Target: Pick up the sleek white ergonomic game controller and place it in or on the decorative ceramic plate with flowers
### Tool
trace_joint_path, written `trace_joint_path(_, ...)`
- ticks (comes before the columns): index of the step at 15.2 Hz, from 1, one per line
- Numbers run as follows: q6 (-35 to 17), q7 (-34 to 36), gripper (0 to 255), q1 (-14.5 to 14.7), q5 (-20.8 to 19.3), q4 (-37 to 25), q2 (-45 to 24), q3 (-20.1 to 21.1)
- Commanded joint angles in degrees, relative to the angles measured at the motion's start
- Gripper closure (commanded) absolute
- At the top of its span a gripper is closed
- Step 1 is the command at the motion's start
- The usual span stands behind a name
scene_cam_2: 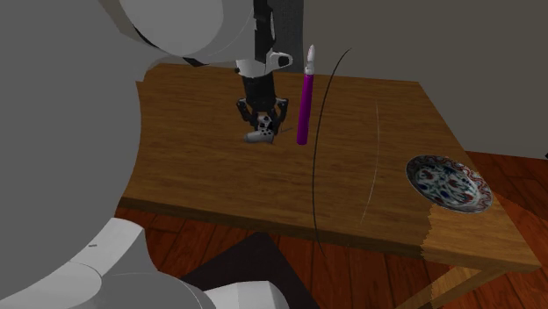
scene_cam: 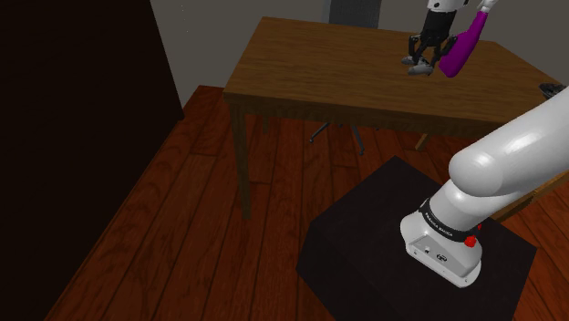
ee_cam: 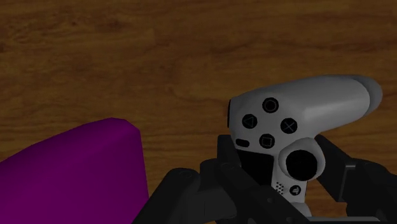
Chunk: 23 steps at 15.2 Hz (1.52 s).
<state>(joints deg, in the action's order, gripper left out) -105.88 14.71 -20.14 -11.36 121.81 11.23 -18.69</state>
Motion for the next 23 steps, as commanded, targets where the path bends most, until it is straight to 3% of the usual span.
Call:
trace_joint_path(1,1.2,-0.2,255,0.0,0.0,-1.1,0.2,0.1)
trace_joint_path(18,14.1,-1.6,255,0.4,0.5,-13.7,0.6,0.8)
trace_joint_path(23,13.4,-7.2,255,-2.4,-2.0,-10.3,4.4,-2.7)
